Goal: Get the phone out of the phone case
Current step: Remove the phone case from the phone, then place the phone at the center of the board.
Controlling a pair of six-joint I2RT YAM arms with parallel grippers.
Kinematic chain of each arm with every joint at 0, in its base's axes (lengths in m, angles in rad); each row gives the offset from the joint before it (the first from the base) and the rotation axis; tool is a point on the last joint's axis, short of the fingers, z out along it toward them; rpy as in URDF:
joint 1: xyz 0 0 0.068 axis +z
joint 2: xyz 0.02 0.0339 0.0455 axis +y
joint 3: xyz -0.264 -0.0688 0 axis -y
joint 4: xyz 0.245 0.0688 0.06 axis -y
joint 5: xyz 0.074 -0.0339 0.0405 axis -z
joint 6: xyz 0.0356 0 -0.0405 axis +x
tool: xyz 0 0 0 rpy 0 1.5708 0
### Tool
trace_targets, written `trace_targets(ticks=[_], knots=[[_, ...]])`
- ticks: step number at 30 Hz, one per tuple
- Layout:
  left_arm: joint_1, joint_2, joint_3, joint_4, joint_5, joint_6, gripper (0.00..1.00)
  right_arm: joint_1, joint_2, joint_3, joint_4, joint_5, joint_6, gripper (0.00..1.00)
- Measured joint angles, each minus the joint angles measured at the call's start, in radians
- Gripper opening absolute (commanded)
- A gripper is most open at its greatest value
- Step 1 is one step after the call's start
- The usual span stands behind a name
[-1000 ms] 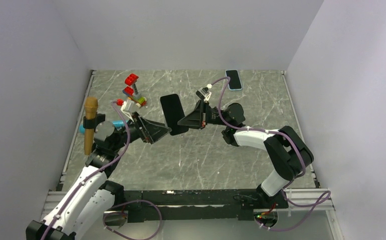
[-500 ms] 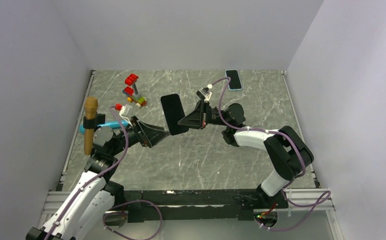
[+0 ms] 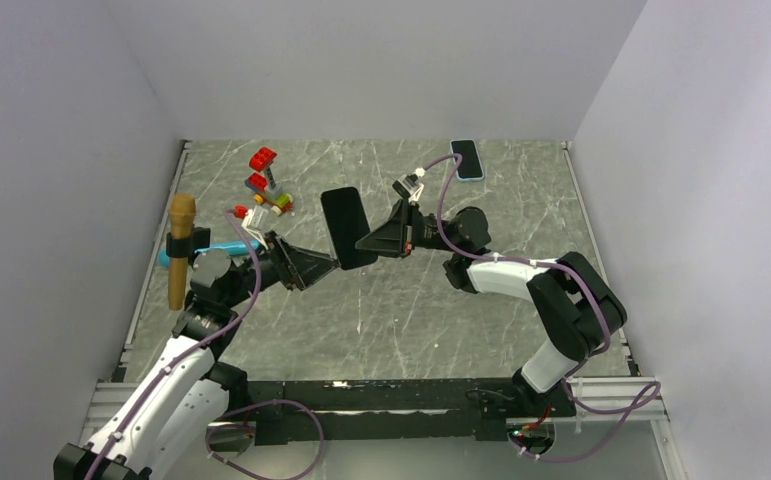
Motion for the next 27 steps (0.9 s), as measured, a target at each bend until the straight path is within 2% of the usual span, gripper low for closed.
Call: trace_targets(ticks=[5,7,11,12,14,16,20,24,27], knots=[[-0.003,0.032,0.0,0.029,0.0,-0.006,0.66,0.011,0.0,0.0,0.0,0.001,-0.002,0.0],[-0.011,0.063,0.0,0.046,0.0,-0.019,0.63,0.015,0.0,0.0,0.0,0.002,-0.002,0.0],[-0.04,0.122,0.006,0.074,-0.003,-0.031,0.42,0.024,0.0,0.0,-0.001,0.004,-0.01,0.0],[-0.046,0.133,0.011,0.072,-0.006,-0.031,0.33,0.026,0.0,-0.002,-0.004,0.005,-0.016,0.0],[-0.055,0.15,0.033,0.054,-0.017,-0.017,0.02,0.029,-0.008,-0.013,-0.019,0.01,-0.032,0.0],[-0.059,0.151,0.067,-0.003,-0.05,0.002,0.0,0.03,-0.03,-0.037,-0.06,0.023,-0.061,0.0],[-0.062,0.137,0.179,-0.243,-0.231,0.071,0.0,0.031,-0.111,-0.077,-0.235,0.056,-0.18,0.0],[-0.061,0.106,0.251,-0.455,-0.416,0.133,0.0,0.031,-0.224,-0.084,-0.558,0.147,-0.38,0.0],[-0.062,0.103,0.267,-0.57,-0.477,0.172,0.0,0.015,-0.281,-0.081,-0.798,0.244,-0.519,0.0]])
